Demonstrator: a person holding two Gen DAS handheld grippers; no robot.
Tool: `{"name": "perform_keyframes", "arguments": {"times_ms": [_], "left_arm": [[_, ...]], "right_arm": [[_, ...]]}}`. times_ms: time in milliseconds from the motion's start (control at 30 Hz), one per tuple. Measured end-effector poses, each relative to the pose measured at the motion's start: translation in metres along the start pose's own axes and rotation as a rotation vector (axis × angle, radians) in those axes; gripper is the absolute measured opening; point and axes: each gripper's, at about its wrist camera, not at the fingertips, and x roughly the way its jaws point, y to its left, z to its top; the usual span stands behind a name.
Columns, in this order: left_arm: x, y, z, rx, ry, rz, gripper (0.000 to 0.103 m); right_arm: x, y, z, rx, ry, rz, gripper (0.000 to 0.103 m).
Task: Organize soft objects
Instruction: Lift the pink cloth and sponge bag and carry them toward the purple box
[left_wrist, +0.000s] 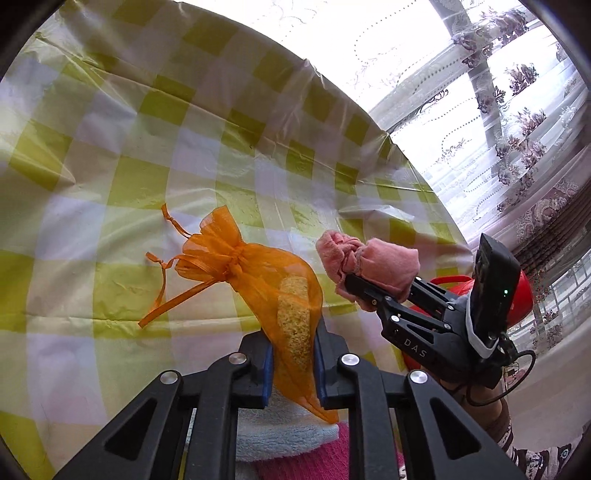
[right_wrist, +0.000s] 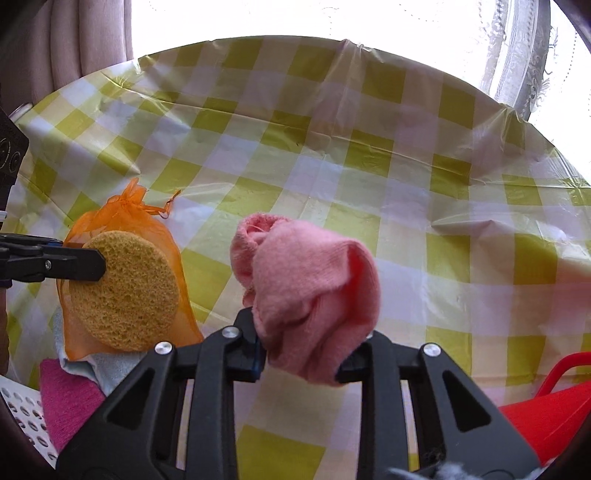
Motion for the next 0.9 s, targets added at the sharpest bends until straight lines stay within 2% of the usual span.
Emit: {"name": "perform_keyframes", "arguments": {"times_ms": [333, 533, 900], "left_arm": [[-0.055, -0.012, -0.007, -0.073, -0.171, 0.019, 0.017], [-0.091, -0.015, -0.019, -0.124, -0.277, 0.029, 0.017], [-0.141, -0.037, -0.054, -0.13, -0.376, 0.055, 0.017]], "right_arm": [[-0.072, 0.007, -0.023, 0.008, -0.054, -0.024, 0.03], [-0.105, 0.018, -0.04, 0.011, -0.07, -0.01, 0.03], [-0.158, 0.019, -0.079, 0.056, -0.083, -0.009, 0.03]]}}
